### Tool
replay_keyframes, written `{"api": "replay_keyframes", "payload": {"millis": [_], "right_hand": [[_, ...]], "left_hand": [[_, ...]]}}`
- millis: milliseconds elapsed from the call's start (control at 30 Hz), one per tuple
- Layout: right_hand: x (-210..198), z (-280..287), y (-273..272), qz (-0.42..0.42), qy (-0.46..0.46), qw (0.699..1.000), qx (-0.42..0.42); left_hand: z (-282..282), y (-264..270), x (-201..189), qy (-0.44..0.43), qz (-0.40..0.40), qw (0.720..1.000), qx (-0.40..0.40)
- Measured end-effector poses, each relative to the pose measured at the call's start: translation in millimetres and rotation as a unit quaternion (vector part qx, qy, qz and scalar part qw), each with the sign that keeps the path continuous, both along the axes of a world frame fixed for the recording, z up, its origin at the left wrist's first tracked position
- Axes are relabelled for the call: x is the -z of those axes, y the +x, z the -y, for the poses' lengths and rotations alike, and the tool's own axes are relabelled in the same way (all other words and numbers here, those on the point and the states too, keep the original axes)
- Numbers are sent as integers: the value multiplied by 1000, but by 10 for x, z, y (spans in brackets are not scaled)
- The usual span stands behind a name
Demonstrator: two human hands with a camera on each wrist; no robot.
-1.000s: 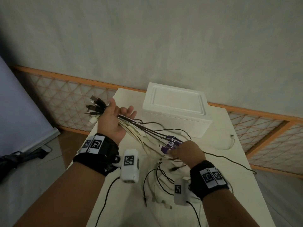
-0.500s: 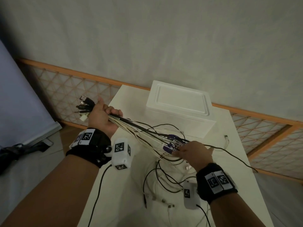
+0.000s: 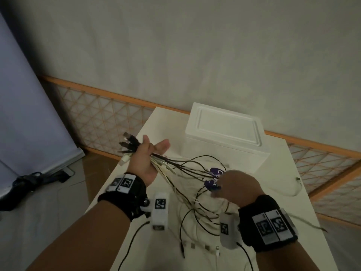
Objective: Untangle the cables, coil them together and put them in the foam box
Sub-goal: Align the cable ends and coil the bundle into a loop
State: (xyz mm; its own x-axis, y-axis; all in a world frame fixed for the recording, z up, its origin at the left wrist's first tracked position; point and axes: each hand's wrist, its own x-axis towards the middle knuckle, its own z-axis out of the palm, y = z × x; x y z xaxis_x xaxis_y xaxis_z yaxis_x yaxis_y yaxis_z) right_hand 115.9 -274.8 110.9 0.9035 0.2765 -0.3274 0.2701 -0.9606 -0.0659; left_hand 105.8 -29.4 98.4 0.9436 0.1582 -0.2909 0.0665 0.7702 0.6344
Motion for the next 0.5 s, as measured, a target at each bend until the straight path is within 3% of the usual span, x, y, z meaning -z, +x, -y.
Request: {"api": "replay_keyframes", "payload": {"millis": [100, 200, 300, 400, 500], "right_hand": [[-251, -453, -118, 148, 186, 971, -24], [-212, -822, -142, 121, 340, 927, -104], [-76, -917, -126, 77, 399, 909, -92], [-9, -897, -129, 22, 377, 922, -82], [213, -664, -113, 16, 170, 981, -92]], "left_hand": [[196, -58, 16, 53, 31, 995, 73], [300, -68, -7, 28, 54, 992, 107], [335, -73, -40, 41, 62, 989, 126], [362, -91, -62, 58, 66, 992, 93], [210, -49, -235, -16, 70, 997, 12]]}}
